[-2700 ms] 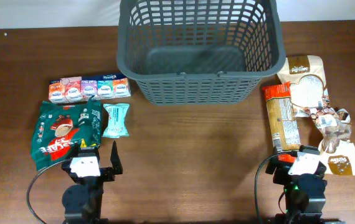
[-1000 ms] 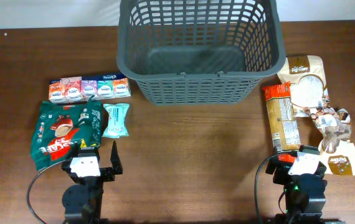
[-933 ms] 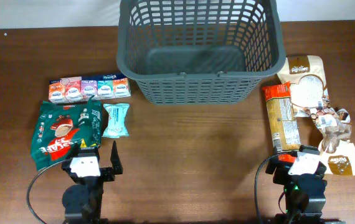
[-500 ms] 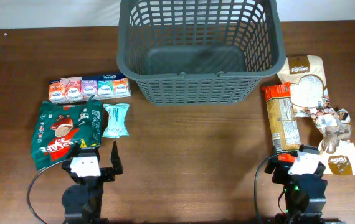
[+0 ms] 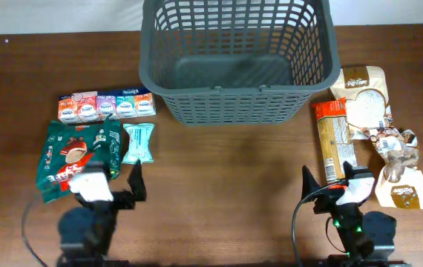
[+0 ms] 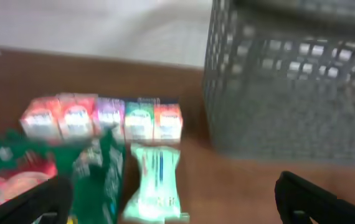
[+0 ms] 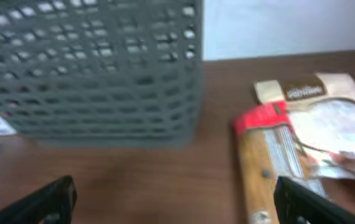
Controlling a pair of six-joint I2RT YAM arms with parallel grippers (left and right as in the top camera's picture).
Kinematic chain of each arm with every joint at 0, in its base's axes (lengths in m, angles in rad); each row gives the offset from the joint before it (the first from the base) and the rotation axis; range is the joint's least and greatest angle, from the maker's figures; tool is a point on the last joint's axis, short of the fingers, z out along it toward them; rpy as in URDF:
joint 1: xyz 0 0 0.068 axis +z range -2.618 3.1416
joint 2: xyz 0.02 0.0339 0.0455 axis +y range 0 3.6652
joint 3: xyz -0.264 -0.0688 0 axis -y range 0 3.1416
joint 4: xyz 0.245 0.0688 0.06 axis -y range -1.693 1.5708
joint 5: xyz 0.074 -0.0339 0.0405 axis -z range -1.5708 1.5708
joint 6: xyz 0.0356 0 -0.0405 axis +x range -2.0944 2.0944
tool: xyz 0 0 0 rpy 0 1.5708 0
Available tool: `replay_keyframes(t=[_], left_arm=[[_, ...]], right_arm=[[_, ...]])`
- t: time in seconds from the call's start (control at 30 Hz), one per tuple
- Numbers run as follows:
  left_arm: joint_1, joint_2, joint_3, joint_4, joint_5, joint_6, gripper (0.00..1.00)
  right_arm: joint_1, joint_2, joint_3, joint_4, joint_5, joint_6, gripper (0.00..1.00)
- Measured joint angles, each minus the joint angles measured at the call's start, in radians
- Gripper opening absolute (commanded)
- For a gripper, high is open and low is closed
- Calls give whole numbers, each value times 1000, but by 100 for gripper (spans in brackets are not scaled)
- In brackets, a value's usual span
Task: Pack container
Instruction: 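Reach the left gripper to the green coffee pouch and grasp it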
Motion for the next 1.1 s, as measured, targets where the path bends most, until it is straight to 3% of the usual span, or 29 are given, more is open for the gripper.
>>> replay_keyframes(t=[0.27, 0.53, 0.8, 1.1], left_arm=[[83, 559, 537, -201, 38, 71, 99], [196, 1030, 1032, -425, 220, 103, 99], [259, 1130, 1139, -538, 278, 112, 99], [274, 1130, 1143, -755, 251, 121, 99]], right_arm=[[0, 105, 167, -95, -31, 43, 99], [0, 540, 696, -459, 76, -12, 99], [-43, 953, 1227, -713, 245, -47, 99], [-276, 1186, 1332, -780, 232, -50, 99]])
